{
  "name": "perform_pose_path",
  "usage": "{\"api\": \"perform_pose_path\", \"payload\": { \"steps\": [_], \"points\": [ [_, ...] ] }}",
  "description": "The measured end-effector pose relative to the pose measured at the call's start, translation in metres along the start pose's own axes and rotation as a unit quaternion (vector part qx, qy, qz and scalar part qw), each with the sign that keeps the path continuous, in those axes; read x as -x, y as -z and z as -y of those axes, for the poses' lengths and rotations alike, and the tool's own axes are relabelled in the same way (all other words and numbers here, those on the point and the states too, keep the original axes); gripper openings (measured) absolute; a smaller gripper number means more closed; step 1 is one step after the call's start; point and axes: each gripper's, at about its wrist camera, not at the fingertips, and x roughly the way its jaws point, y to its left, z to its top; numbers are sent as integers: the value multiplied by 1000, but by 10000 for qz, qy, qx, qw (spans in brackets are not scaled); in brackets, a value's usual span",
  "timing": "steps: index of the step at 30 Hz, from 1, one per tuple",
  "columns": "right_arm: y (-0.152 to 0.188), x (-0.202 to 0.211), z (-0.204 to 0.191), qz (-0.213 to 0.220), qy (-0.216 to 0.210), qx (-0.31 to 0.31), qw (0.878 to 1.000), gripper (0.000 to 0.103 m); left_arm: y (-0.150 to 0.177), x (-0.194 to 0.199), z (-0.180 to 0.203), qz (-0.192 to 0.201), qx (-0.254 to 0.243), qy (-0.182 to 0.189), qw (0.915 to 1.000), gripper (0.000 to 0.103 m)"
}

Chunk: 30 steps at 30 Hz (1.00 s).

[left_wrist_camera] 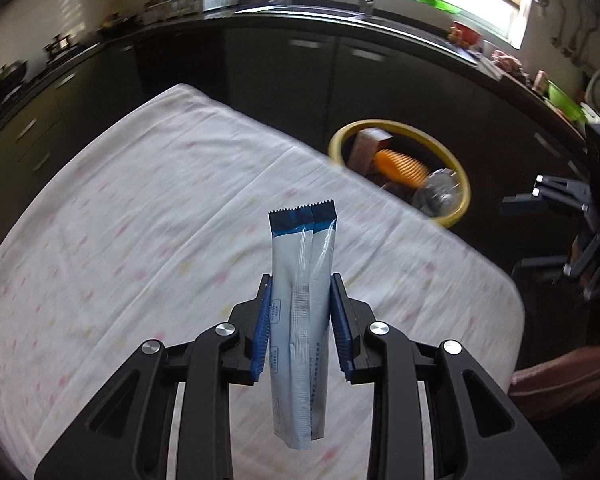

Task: Collect trash
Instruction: 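Carry the packet over the bin and open the left gripper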

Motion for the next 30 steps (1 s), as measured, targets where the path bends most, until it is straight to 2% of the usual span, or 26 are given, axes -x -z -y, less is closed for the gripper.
{"api": "perform_pose_path", "payload": {
  "steps": [6, 10, 15, 21, 22, 23, 24, 25, 26, 28, 30],
  "points": [
    [21, 14, 21, 116, 11, -409, 9991, 66, -75, -45, 56, 57, -598, 489, 9970, 28],
    [31, 15, 28, 108, -18, -559, 9984, 66, -114, -79, 88, -33, -943, 578, 9939, 28],
    [37, 12, 34, 67, -72, -713, 9974, 67, -150, -129, 123, -285, -1346, 606, 9886, 28],
    [39, 9, 35, 46, -127, -765, 9970, 69, -166, -183, 144, -565, -1583, 450, 9848, 31],
    [38, 8, 34, 42, -130, -763, 9970, 69, -168, -190, 146, -594, -1583, 406, 9848, 36],
    [38, 8, 33, 40, -119, -754, 9971, 70, -169, -195, 146, -604, -1563, 363, 9852, 50],
    [38, 7, 33, 38, -109, -745, 9972, 70, -170, -197, 146, -568, -1532, 307, 9861, 57],
    [37, 7, 32, 36, -101, -733, 9973, 70, -171, -196, 146, -507, -1484, 238, 9873, 70],
    [37, 8, 31, 43, -95, -720, 9973, 70, -171, -194, 144, -460, -1429, 205, 9885, 75],
    [38, 10, 29, 55, -103, -715, 9974, 70, -168, -180, 137, -356, -1234, 271, 9913, 78],
    [37, 10, 26, 70, -115, -704, 9974, 71, -161, -162, 128, -191, -1071, 177, 9939, 83]
  ]
}}
